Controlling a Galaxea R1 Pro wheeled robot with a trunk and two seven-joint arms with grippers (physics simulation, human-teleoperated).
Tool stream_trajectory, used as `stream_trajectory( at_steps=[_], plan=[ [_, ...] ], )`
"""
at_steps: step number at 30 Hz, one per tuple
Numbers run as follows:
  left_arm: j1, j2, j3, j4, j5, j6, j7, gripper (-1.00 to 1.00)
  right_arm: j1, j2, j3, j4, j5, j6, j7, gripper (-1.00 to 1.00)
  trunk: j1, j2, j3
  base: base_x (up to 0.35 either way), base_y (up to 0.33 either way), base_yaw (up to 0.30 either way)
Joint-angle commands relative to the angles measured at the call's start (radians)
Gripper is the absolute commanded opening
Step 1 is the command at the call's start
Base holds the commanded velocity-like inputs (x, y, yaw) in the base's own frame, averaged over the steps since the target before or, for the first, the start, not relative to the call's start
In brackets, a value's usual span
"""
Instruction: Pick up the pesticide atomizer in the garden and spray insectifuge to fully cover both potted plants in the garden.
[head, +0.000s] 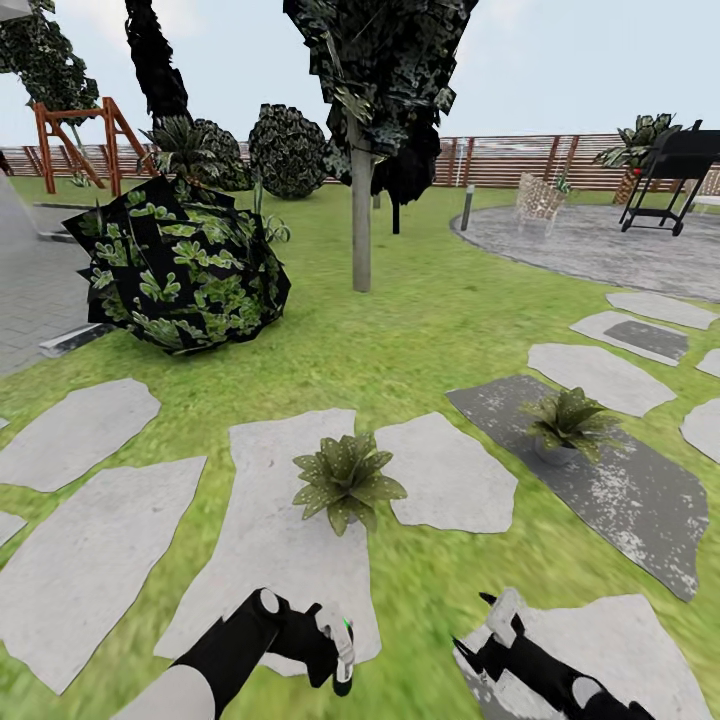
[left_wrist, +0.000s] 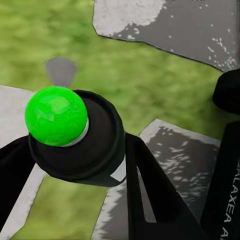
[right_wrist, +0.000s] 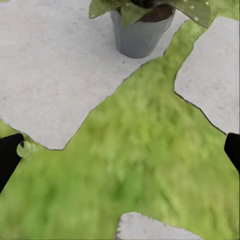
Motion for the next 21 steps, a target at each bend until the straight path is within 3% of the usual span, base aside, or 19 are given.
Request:
stream_trajectory(
  at_steps=[1,3,6,10,11,13,15,16,19,20,21],
  plan=[
    [-0.004,0.001,-0.001,-0.001,-0.003,0.010,-0.019,-1.00,-0.021,0.000,-0.004,-0.017,0.063,0.009,0.052,1.00,0.000,0.000,-0.001,0.000,0.000,0.000],
    [-0.010,0.010,0.000,0.012,-0.006,0.011,-0.088,-1.00,-0.047,0.001,-0.004,-0.084,0.154,0.078,0.129,1.00,0.000,0.000,-0.001,0.000,0.000,0.000],
    [-0.011,0.048,0.000,0.034,-0.012,0.030,-0.148,-1.00,-0.059,0.002,-0.004,-0.187,0.193,0.181,0.195,1.00,0.000,0.000,-0.001,0.000,0.000,0.000],
    [-0.011,0.122,-0.005,0.041,-0.035,0.112,-0.160,-1.00,-0.079,0.013,-0.001,-0.237,0.222,0.218,0.294,1.00,0.000,0.000,-0.001,0.000,0.000,0.000],
    [-0.011,0.136,-0.007,0.041,-0.074,0.124,-0.161,-1.00,-0.082,0.040,0.000,-0.246,0.287,0.220,0.362,1.00,0.000,0.000,-0.001,0.000,0.000,0.000],
    [-0.011,0.132,-0.006,0.041,-0.119,0.128,-0.162,-1.00,-0.082,0.065,0.000,-0.244,0.345,0.220,0.383,1.00,0.000,0.000,-0.001,0.000,0.000,0.000],
    [-0.011,0.127,-0.005,0.042,-0.141,0.129,-0.162,-1.00,-0.082,0.073,0.000,-0.243,0.366,0.220,0.389,1.00,0.000,0.000,-0.001,0.000,0.000,0.000],
    [-0.011,0.124,-0.005,0.041,-0.146,0.129,-0.162,-1.00,-0.082,0.074,0.000,-0.242,0.373,0.220,0.391,-1.00,0.000,0.000,-0.001,0.000,0.000,0.000],
    [-0.015,0.121,-0.004,0.038,-0.154,0.129,-0.160,-1.00,-0.082,0.077,0.001,-0.240,0.378,0.220,0.392,-1.00,0.000,0.000,-0.001,0.000,0.000,0.000],
    [-0.033,0.102,-0.005,0.036,-0.156,0.129,-0.155,-1.00,-0.082,0.096,0.002,-0.241,0.380,0.220,0.393,-1.00,0.000,0.000,-0.001,0.000,0.000,0.000],
    [-0.036,0.098,-0.005,0.035,-0.156,0.129,-0.155,-1.00,-0.082,0.098,0.002,-0.241,0.380,0.220,0.393,-1.00,0.000,0.000,-0.001,0.000,0.000,0.000]
  ],
)
